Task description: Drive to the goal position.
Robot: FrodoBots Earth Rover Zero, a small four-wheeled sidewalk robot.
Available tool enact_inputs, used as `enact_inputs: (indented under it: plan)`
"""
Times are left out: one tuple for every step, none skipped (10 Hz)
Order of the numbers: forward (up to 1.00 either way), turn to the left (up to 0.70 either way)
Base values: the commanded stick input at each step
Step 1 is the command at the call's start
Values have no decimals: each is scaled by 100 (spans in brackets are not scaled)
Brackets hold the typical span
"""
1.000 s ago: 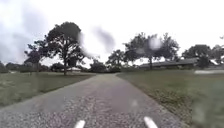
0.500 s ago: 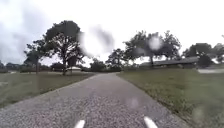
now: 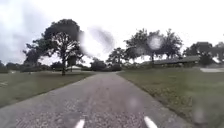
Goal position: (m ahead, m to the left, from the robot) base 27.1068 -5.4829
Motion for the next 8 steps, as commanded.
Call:
enact_inputs:
  plan:
    - [70, 0]
    - [70, 0]
    - [70, 0]
    - [70, 0]
    - [70, 0]
    - [70, 0]
    - [70, 0]
    - [70, 0]
